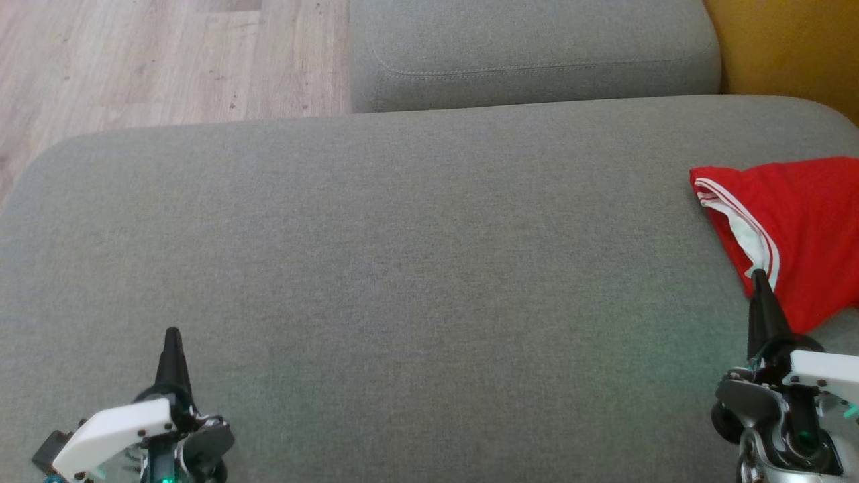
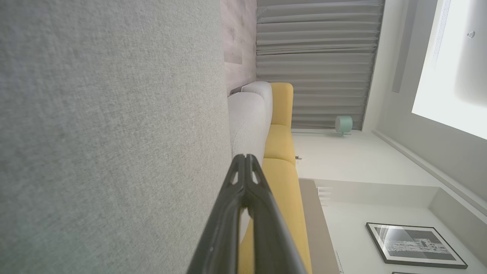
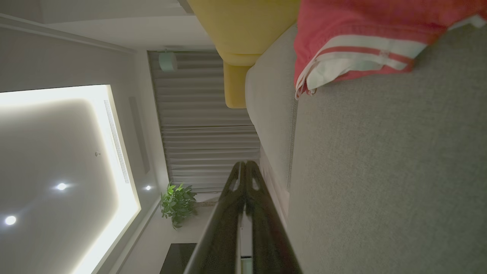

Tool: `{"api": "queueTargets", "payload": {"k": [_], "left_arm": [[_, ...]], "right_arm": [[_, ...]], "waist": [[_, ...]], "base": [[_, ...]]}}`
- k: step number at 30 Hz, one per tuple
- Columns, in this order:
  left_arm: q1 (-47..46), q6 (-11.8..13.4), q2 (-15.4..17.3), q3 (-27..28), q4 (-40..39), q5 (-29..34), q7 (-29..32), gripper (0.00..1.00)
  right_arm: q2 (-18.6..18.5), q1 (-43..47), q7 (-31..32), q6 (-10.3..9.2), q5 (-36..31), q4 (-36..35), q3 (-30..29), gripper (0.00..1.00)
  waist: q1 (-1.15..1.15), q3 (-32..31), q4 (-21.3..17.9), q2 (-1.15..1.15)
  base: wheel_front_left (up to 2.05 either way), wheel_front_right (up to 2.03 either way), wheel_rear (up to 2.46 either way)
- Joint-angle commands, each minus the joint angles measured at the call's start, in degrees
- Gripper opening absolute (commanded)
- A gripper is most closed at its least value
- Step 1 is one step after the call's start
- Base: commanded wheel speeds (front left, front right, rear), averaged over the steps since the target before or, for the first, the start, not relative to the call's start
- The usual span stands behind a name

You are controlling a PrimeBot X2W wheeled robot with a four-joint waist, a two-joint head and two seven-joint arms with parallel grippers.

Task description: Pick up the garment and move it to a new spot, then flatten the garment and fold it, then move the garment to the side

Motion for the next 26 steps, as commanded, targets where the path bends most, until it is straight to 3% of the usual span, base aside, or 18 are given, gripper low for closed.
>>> {"api": "queueTargets", "payload": {"k": [1,26], "left_arm": [[-2.7,-0.4,1.2,2.3,-2.1,-0.3,0.2,0.00],[-2.7,-0.4,1.2,2.3,-2.1,-0.3,0.2,0.00]], "right_arm": [[-0.2,-1.2,0.3,-0.04,0.4,-2.4,1.2,0.00],[-0.2,-1.2,0.3,-0.04,0.4,-2.4,1.2,0.00]], "waist": [[0.00,0.0,0.0,0.00],[0.00,0.0,0.0,0.00]], "base": [[0.00,0.00,0.00],[0.00,0.00,0.00]]}}
